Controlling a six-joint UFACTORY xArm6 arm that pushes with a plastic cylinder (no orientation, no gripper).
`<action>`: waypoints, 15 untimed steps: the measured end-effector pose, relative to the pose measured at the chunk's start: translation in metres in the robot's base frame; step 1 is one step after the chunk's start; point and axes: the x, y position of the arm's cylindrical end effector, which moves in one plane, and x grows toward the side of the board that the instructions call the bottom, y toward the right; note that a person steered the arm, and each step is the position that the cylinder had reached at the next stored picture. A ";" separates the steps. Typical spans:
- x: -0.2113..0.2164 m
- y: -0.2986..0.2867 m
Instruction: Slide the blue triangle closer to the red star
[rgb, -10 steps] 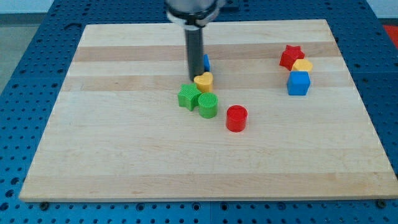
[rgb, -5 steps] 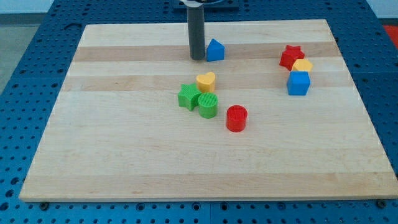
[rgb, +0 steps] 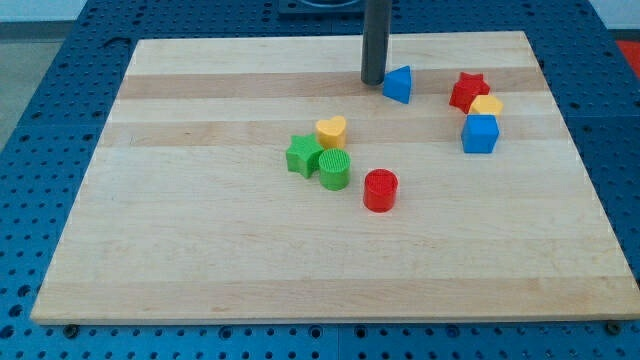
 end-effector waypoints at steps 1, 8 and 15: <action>0.017 -0.005; -0.016 0.021; -0.022 0.091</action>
